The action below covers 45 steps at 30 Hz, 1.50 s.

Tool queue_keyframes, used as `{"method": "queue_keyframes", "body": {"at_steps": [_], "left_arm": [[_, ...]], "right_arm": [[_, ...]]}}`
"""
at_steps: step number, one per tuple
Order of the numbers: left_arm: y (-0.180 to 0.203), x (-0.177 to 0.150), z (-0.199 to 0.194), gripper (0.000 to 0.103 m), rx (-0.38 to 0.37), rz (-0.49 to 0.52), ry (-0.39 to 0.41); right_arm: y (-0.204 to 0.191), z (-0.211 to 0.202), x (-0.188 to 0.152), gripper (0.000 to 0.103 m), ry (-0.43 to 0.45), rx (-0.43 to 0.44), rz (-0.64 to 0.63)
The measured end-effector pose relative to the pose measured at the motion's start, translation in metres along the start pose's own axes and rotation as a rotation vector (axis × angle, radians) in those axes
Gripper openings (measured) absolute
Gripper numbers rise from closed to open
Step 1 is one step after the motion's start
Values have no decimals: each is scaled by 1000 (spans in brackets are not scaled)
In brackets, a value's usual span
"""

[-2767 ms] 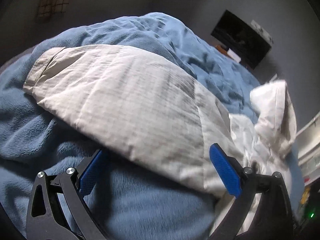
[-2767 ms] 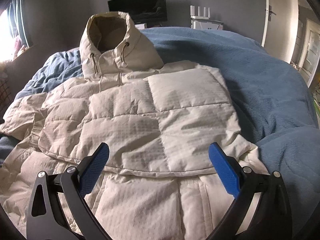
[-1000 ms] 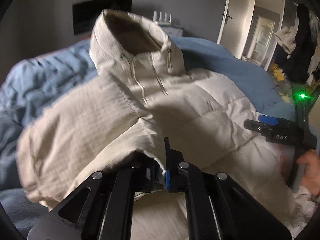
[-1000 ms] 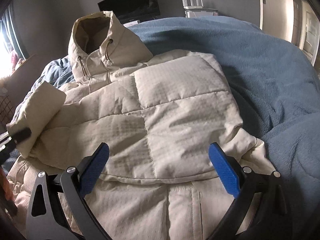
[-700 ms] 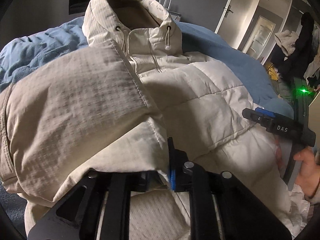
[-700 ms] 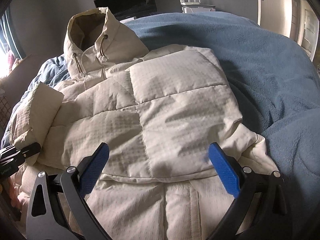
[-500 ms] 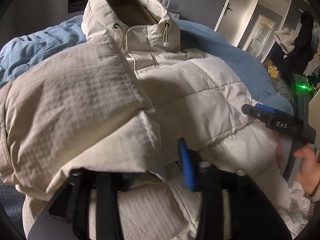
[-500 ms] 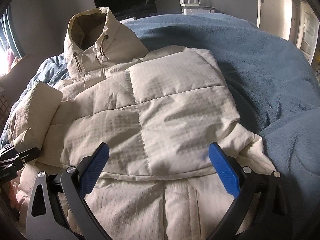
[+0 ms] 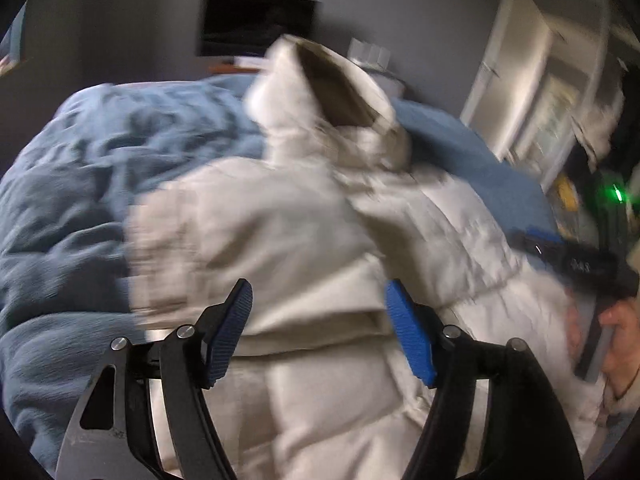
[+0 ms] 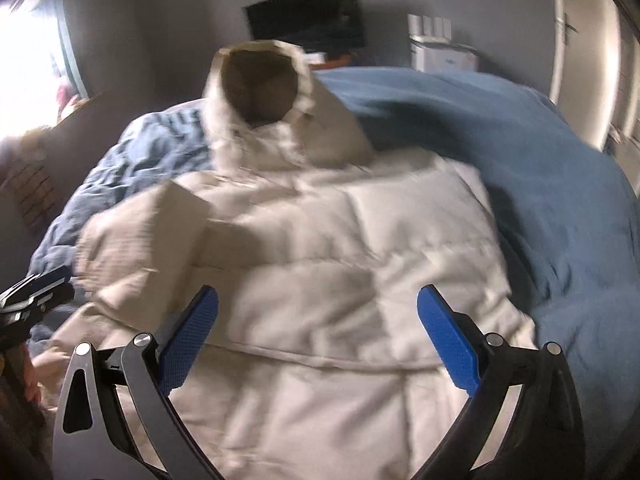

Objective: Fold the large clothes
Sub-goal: 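Grasp the folded sleeve with the right tool and lift it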

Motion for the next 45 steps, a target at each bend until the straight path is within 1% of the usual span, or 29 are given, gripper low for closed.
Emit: {"method": "queue_keyframes", "body": {"at_steps": [1,2,3,4,5,7,9,10,12,15,18,19,20,23,26,27,28,30,31,34,36,39,42,45], "left_arm": [[-15,4,-5,67,9,-53,9],[-32,7,-11,67,45,-103,22],[-53,11,-18,67,123,-137,41],[-65,12,-22,67,180,-145,55],[-82,12,-24,67,222,-171,61],[-99,9,-21,67,201,-243,43],[-114,3,-14,67,189,-309,13],[-117,1,-10,67,190,-318,3],[-121,-4,-2,67,190,-327,-20],[-123,-7,4,67,192,-320,-27],[-122,-9,8,67,185,-309,-27],[-123,-9,10,67,186,-308,-24],[-124,-9,11,67,188,-309,-17],[-127,-7,13,67,179,-319,4],[-128,-6,16,66,183,-321,17],[-126,-5,17,66,186,-313,27],[-125,-4,17,66,191,-305,34],[-122,-1,15,66,205,-285,54],[-121,0,14,66,208,-277,65],[-120,1,13,66,212,-268,72],[-120,1,13,66,215,-270,71],[-119,2,13,66,218,-263,76],[-113,2,17,66,214,-231,65],[-103,2,22,66,207,-190,55]], "right_arm": [[-12,0,4,95,-6,19,-17],[-28,2,9,95,-18,46,-41],[-41,4,10,95,-29,62,-55],[-54,7,11,95,-43,78,-66],[-73,14,10,95,-70,106,-79],[-99,24,7,95,-103,145,-111],[-134,38,0,95,-134,167,-198],[-144,42,-4,95,-143,167,-234],[-173,56,-15,95,-162,152,-356],[-208,75,-29,95,-164,129,-510],[-227,91,-37,93,-155,122,-582],[-228,96,-36,88,-154,119,-590],[-231,102,-38,86,-156,119,-601],[-234,121,-45,72,-171,84,-630],[-230,135,-53,67,-176,52,-667],[-229,136,-54,55,-166,38,-687],[-227,136,-53,50,-149,29,-695],[-224,131,-48,28,-118,34,-666],[-223,128,-46,22,-104,39,-653],[-210,115,-31,16,-55,45,-570],[-192,104,-17,15,-25,47,-480],[-168,90,-4,12,-2,50,-380],[-138,74,8,11,30,43,-286],[-117,60,18,10,57,26,-242]]}}
Point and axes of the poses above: each gripper's, at about its wrist camera, not at the fingertips, and z roughly the way its jaws point, y to its right, x to its top, the point moved 7 cm from there along z, roughly the way its jaws point, and after that the axes turned 8 degrees about x, right-handed, at the moved point
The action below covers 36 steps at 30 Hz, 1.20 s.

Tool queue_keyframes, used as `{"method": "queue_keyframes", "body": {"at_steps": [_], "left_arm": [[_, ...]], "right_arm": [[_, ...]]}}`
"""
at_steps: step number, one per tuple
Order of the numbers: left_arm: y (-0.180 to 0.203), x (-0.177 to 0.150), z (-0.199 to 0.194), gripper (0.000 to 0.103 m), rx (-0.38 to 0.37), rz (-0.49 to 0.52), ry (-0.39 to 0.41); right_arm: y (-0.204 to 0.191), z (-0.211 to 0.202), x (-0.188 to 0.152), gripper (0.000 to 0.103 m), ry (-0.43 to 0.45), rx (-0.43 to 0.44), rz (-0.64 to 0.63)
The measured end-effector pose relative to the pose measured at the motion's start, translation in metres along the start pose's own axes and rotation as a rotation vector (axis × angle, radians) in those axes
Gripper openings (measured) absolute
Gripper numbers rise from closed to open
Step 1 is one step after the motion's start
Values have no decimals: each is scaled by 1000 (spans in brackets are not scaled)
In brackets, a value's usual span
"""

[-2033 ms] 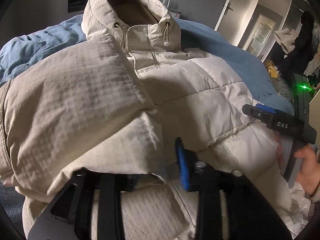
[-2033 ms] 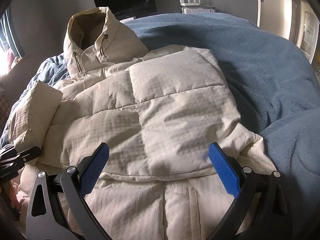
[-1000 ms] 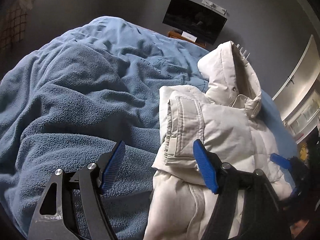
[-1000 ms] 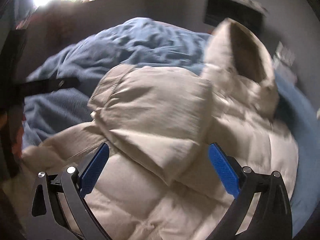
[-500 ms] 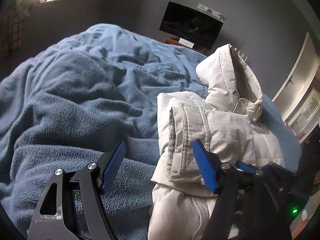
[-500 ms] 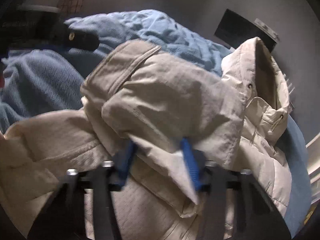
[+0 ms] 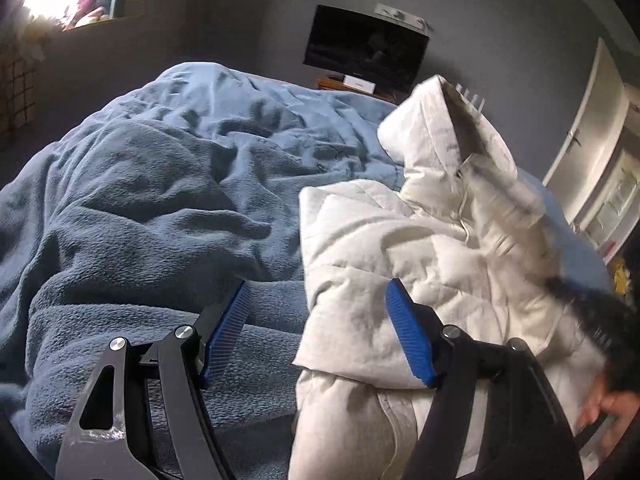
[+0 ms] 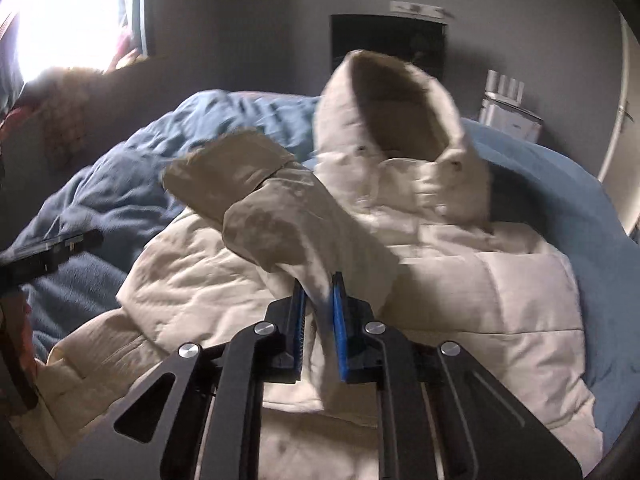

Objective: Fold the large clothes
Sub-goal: 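Grasp the folded sleeve with the right tool and lift it, then lay the sleeve flat across the chest and open the right tool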

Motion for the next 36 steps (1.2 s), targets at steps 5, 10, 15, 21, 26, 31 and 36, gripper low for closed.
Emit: {"method": "queue_keyframes", "body": {"at_steps": [5,10,15,21,26,31,36], "left_arm": [[23,-5,4,67,-40,85,-10],[45,-21,26,67,-39,184,-101],[55,-37,44,66,-7,255,-165],[58,-47,53,66,13,286,-205],[56,-47,52,67,10,276,-208],[56,-46,52,68,8,269,-208],[54,-46,52,68,5,262,-208]], "right_arm": [[29,-19,5,10,41,-37,49],[58,-31,1,10,53,-61,124],[89,-25,-16,10,21,-93,203],[112,1,-54,10,-92,-84,294],[115,3,-64,13,-144,-38,324],[122,-10,-76,48,-194,2,334],[148,-41,-82,64,-178,-68,304]]}}
Point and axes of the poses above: each gripper's, at about its wrist camera, not at the fingertips, and z roughly the way its jaws point, y to its right, x to its top, the point moved 7 cm from there along z, roughly the way its jaws point, and after that the axes turned 8 degrees about x, right-handed, at the moved point
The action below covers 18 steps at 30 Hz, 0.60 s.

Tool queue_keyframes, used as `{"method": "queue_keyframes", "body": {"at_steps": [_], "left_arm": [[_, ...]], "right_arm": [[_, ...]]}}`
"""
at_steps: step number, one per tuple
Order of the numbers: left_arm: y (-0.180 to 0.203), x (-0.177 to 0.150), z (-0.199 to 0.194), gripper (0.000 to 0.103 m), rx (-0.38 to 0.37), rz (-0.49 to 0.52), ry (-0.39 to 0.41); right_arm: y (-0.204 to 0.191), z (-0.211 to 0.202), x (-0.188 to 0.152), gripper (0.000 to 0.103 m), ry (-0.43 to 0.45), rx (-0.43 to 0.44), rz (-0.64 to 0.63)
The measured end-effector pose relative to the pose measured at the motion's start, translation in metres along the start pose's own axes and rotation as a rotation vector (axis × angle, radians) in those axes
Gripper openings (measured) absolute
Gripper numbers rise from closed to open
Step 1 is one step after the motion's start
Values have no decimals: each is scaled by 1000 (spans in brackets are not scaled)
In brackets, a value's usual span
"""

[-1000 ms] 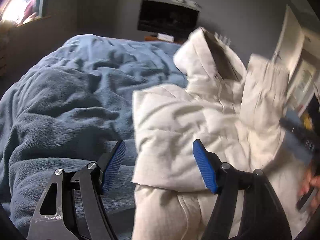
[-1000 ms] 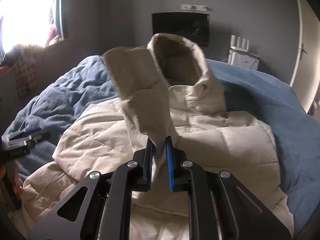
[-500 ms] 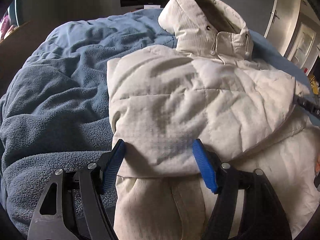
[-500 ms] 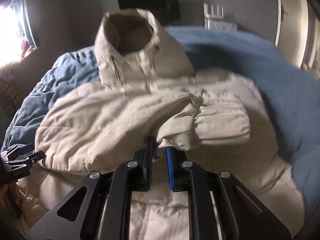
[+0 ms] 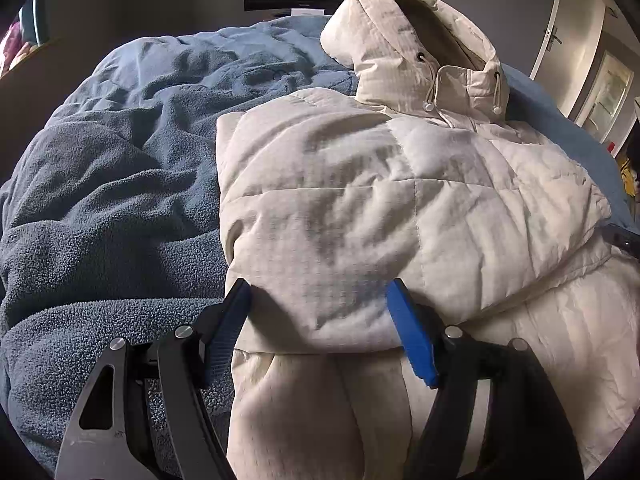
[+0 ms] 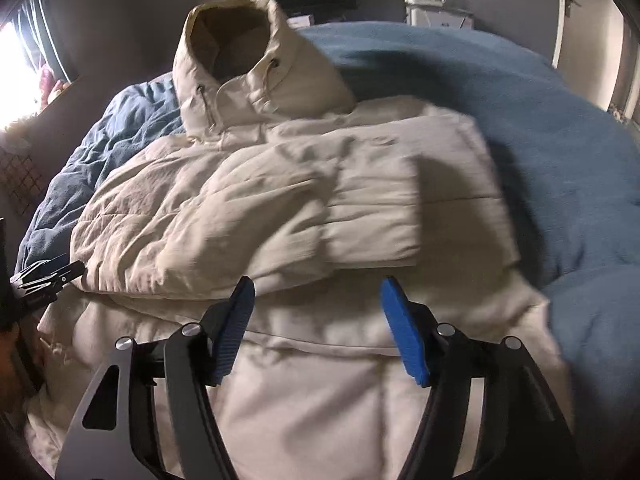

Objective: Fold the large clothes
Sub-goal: 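Lay the sleeve flat across the chest and open the right tool, then grasp the sleeve cuff with the right tool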

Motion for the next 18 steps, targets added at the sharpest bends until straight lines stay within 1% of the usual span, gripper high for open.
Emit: {"method": "queue_keyframes", "body": {"at_steps": [4,10,14,18], "left_arm": [[0,1,-3,69,-5,-9,7],[-1,3,-4,71,-19,-25,11],[-1,2,-2,71,-19,-22,5],[0,2,0,71,-23,-23,0]], "right_arm": [[24,-18,11,68,49,-24,35],[43,-25,26,70,97,16,122],[40,-15,29,70,93,59,145],[39,3,28,70,65,82,159]]}}
Point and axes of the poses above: each gripper's, at about its wrist camera, not at the fingertips, and z roughly the way its jaws point, y to its right, x to its top, the point moved 7 cm from there along z, roughly the way its jaws point, and after that the axes turned 8 degrees about x, right-handed, at the moved point
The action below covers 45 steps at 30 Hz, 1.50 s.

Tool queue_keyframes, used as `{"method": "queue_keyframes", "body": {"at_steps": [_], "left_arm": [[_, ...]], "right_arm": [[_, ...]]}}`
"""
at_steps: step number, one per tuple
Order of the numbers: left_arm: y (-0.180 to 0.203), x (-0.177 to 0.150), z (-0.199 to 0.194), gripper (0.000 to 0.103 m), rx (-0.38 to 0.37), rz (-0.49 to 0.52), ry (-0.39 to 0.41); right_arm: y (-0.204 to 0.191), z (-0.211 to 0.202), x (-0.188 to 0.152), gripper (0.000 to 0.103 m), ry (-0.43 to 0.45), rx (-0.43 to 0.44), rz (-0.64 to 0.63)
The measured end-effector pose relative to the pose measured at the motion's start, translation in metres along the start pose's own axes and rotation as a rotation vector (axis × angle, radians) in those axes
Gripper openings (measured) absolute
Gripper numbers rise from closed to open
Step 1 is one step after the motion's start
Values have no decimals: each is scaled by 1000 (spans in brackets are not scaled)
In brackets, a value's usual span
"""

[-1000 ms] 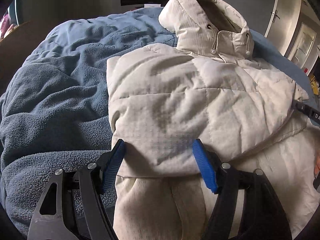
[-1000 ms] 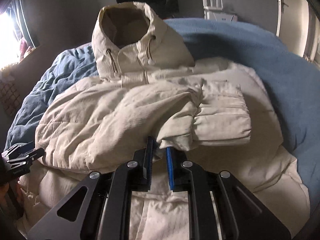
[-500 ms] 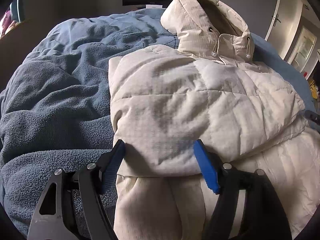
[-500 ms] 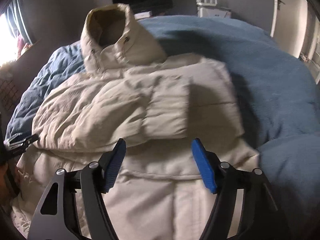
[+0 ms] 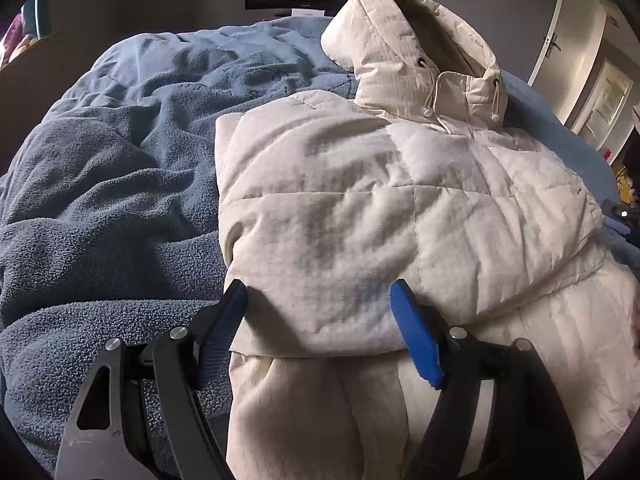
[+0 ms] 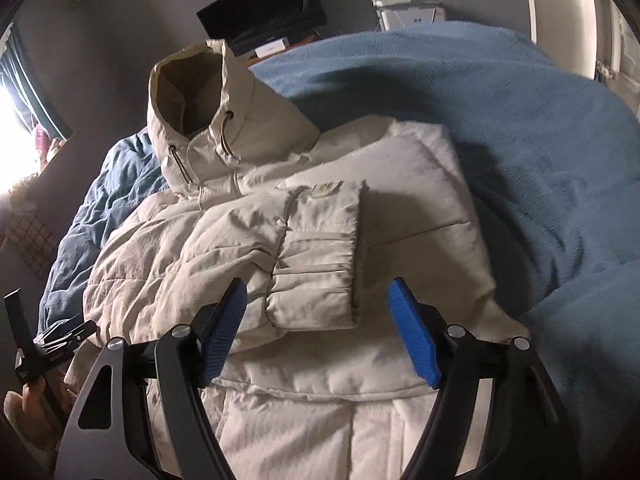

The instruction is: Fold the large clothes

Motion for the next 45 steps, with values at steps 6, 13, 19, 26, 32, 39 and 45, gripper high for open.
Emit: {"method": "queue_keyframes", "body": {"at_steps": [6,13,19,26,32,39,45], "left_arm": [[0,0,3,72,-6,-3,-7],[1,0,4,73,-7,-6,-14],[-1,0,6,74,-10,-19,-20],[-1,0,1,74,-17,-16,-8],[-1,1,-6,74,-34,-16,14],[0,1,-3,74,-42,-9,4],[0,1,-2,74,-46,-6,-2]], "right_arm": [[14,17,2,70,-3,42,66],[9,34,-4,53,-49,151,98],[1,17,-11,17,-10,101,22],[-18,-24,-8,14,78,4,-88],[-27,-49,-7,14,119,-75,-143],[8,-9,-34,14,-3,-152,-84],[12,2,-33,14,-14,-187,-97]]}}
Point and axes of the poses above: each gripper's, at about its wrist camera, not at the fingertips, and z roughly the way its jaws point, y to its right, x to its top, the point moved 7 cm from there along z, roughly the way its jaws point, and after that the axes turned 8 degrees about x, right-handed, at the moved point
